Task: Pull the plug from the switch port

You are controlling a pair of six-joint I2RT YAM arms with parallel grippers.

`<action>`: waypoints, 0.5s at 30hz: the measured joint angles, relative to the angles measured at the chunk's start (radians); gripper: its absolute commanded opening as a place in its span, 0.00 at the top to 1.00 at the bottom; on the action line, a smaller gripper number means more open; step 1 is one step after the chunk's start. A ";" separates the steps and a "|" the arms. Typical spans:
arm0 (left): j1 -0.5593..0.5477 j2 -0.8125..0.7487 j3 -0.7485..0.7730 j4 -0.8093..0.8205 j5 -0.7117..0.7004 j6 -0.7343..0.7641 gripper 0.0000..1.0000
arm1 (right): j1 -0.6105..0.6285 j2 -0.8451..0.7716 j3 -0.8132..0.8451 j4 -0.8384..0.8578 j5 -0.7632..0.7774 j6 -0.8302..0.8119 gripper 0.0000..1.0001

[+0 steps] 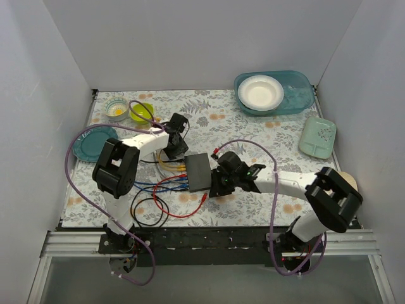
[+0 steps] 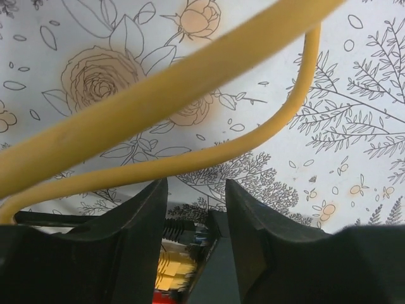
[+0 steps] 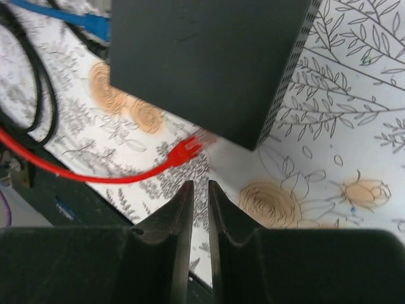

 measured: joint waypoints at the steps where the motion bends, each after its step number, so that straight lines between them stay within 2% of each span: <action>1: 0.000 -0.007 -0.012 0.011 0.007 0.002 0.62 | -0.001 0.035 0.010 0.005 0.000 0.006 0.79; 4: -0.003 -0.055 -0.084 0.053 0.032 -0.003 0.63 | -0.010 0.111 0.022 0.023 0.001 0.027 0.79; 9: -0.020 -0.122 -0.177 0.105 0.057 -0.016 0.64 | -0.065 0.120 0.006 0.053 -0.023 0.077 0.80; 15: -0.060 -0.121 -0.173 0.115 0.048 -0.025 0.65 | -0.198 0.120 -0.021 0.066 -0.116 0.112 0.78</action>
